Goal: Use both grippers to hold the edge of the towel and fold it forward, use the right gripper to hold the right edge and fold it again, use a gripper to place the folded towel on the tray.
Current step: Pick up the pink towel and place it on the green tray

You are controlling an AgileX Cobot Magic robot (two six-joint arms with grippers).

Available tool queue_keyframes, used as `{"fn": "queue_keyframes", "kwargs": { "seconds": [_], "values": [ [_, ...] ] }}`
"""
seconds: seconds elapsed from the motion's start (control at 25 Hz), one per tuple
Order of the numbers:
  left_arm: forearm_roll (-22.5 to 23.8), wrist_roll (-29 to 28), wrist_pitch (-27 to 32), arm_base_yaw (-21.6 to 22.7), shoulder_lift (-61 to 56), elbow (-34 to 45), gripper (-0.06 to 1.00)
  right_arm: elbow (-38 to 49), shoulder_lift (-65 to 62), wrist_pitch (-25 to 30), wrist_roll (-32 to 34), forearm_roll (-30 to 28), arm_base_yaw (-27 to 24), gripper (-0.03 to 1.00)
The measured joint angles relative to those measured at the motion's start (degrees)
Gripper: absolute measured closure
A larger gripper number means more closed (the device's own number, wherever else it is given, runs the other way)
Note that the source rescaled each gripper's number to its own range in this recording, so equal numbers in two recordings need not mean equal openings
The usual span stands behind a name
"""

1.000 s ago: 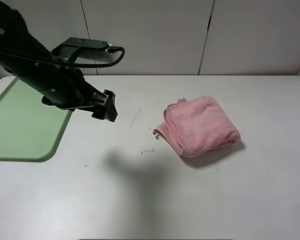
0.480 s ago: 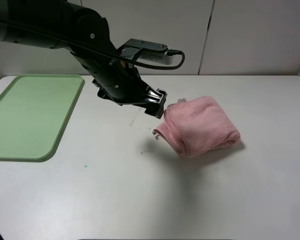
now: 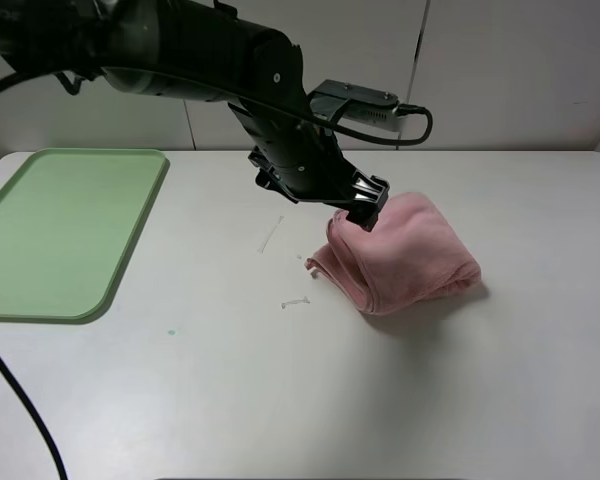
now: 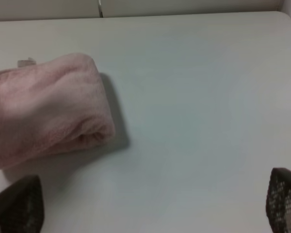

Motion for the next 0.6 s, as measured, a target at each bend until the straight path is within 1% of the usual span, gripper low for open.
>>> {"fn": "queue_keyframes", "kwargs": {
  "seconds": [0.12,0.4,0.6],
  "values": [
    [-0.1,-3.8,0.6,-1.4,1.4,-0.7,-0.06,0.0,0.0,0.0,0.0,0.0,0.0,-0.03],
    [-0.1,-17.0,1.3,-3.0,4.2,-1.3,-0.06,0.0,0.0,0.0,0.0,0.0,0.0,-0.03],
    [-0.1,-23.3,0.3,-3.4,6.7,-2.2,-0.06,0.0,0.0,0.0,0.0,0.0,0.0,-0.03]
  ]
}}
